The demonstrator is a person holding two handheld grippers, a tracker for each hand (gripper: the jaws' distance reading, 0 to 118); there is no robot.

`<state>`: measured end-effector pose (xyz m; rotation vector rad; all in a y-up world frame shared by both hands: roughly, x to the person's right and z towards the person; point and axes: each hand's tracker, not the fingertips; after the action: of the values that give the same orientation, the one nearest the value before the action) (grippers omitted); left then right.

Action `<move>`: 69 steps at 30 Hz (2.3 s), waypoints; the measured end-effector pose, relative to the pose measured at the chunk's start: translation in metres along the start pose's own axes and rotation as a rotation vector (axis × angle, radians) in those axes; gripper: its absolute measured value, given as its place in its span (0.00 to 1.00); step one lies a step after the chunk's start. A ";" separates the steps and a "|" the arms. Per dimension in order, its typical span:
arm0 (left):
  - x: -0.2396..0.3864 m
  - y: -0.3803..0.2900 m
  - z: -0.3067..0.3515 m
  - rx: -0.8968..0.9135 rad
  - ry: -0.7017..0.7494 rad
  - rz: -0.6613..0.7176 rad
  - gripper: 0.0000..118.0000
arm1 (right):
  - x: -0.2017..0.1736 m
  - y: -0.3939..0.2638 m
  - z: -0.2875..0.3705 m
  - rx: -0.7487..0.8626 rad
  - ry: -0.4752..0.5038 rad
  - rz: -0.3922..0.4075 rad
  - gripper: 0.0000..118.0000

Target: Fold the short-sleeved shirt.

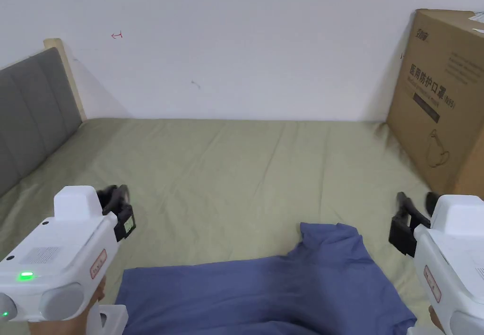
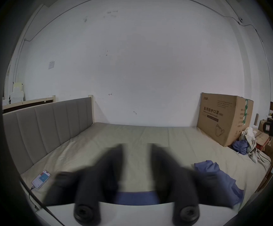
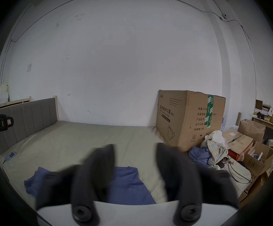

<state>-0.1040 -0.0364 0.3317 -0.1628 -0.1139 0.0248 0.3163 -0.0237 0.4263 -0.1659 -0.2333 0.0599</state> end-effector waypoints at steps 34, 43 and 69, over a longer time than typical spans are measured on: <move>-0.070 -0.186 -0.238 -0.876 0.038 0.053 0.04 | 0.006 -0.078 -0.177 -0.336 0.018 0.014 0.00; -0.057 -0.146 -0.200 -0.694 -0.034 0.089 0.02 | 0.017 -0.149 -0.296 -0.722 0.047 0.028 0.85; -0.072 -0.081 -0.149 -0.569 -0.017 0.213 0.02 | 0.040 -0.051 -0.202 -0.298 0.281 0.037 0.02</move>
<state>-0.1568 -0.1423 0.1906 -0.7432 -0.1177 0.2068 0.4049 -0.1025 0.2503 -0.4719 0.0432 0.0376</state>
